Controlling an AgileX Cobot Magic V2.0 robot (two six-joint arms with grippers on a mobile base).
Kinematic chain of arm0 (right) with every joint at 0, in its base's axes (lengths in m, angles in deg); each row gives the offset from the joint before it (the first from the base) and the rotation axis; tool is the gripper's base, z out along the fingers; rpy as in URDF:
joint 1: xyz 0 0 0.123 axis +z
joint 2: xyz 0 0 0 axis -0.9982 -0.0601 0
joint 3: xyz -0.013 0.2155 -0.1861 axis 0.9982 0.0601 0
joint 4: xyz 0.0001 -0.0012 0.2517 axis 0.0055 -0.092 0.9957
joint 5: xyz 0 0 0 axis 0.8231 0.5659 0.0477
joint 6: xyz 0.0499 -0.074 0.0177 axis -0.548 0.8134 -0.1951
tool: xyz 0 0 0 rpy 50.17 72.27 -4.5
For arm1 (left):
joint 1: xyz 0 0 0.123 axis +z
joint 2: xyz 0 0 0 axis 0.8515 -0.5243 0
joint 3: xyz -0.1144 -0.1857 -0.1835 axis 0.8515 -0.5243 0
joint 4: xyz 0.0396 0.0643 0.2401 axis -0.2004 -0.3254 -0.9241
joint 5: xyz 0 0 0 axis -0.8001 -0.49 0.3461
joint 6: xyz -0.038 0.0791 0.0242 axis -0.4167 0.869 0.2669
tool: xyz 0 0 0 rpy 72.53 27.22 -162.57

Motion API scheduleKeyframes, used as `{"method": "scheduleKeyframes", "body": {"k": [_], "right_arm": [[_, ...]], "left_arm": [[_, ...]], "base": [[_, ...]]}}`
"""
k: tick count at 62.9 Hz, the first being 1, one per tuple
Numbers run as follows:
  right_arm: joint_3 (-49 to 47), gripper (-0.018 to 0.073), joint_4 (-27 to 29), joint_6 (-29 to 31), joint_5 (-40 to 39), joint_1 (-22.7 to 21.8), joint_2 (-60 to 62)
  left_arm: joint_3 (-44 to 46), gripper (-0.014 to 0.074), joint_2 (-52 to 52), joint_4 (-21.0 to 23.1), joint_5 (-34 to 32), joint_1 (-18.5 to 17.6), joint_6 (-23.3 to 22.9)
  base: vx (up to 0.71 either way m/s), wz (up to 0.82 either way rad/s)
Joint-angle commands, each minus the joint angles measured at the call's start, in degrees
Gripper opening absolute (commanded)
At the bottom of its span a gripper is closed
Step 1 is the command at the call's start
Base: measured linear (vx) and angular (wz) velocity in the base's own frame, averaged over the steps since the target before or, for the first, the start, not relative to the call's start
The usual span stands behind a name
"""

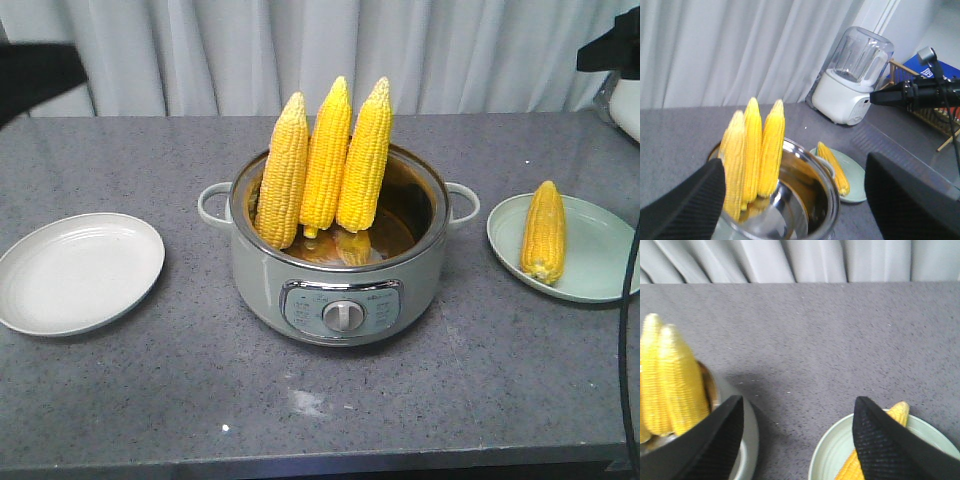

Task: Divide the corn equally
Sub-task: 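Raise the right gripper and move the left gripper over the pot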

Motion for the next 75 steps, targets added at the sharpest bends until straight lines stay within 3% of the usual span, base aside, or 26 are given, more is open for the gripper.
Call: {"method": "scheduleKeyframes", "body": {"k": [1,17,29,51,63,75], "right_arm": [[-1.8,0.0462,2.5,0.0,-0.1,-0.3,4.7],[-1.8,0.0462,2.6,-1.5,1.4,-0.3,7.3],[-1.8,0.0462,2.2,-1.5,2.2,-0.3,7.3],[-1.8,0.0462,2.1,-1.8,2.2,-0.3,7.3],[-1.8,0.0462,2.1,-2.0,2.3,-0.3,7.3],[-1.8,0.0462,2.1,-2.0,2.3,-0.3,7.3]], "left_arm": [[10.2,0.0556,-5.7,2.4,-0.3,0.0,1.5],[36.2,0.0517,-28.4,-3.7,5.8,-3.2,-2.5],[49.4,0.0542,-41.3,-5.6,10.4,-6.4,-5.2],[52.0,0.0596,-49.9,-5.2,9.5,-7.6,-5.2],[52.0,0.0595,-52.0,-0.5,8.1,-7.6,-5.7],[52.0,0.0595,-53.8,0.1,6.7,-8.3,-2.3]], "base": [[0.0,0.0],[0.0,0.0],[0.0,0.0],[0.0,0.0],[0.0,0.0],[0.0,0.0]]}}
